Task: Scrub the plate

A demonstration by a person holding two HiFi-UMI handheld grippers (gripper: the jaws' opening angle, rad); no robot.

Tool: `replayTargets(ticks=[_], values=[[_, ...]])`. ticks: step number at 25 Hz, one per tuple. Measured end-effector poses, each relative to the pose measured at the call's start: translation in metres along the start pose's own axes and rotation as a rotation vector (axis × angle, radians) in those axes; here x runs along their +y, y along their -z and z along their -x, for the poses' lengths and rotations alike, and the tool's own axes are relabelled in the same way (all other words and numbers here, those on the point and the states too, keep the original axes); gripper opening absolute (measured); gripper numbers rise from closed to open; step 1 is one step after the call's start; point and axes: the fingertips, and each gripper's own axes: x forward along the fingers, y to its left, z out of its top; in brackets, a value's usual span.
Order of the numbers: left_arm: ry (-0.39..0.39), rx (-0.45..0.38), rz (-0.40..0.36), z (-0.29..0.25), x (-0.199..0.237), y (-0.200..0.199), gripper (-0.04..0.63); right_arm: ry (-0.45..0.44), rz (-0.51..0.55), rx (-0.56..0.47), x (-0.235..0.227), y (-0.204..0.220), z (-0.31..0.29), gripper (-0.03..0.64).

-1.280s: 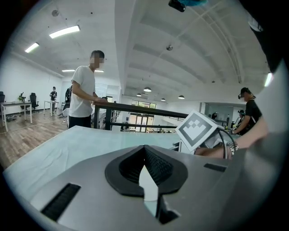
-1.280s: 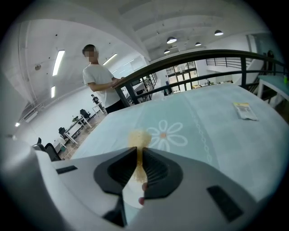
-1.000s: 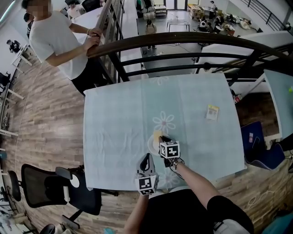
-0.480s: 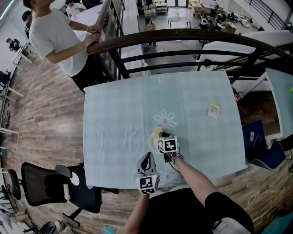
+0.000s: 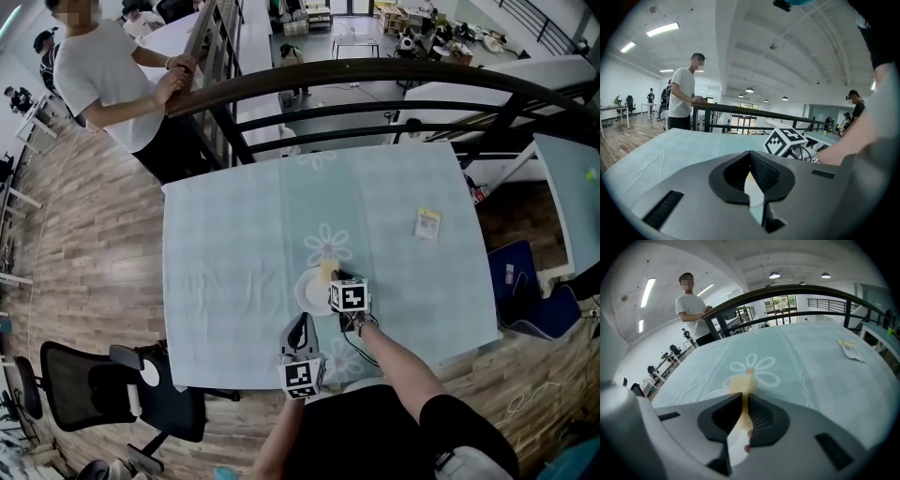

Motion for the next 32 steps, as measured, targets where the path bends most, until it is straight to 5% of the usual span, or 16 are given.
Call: replayTargets(ticks=[12, 32], values=[[0.021, 0.0, -0.01, -0.003, -0.008, 0.003, 0.011, 0.044, -0.038, -0.043, -0.023, -0.006, 0.018, 0.046], [-0.065, 0.0, 0.021, 0.025, 0.019, 0.009, 0.011, -0.195, 0.075, 0.036, 0.091, 0.021, 0.001, 0.046]])
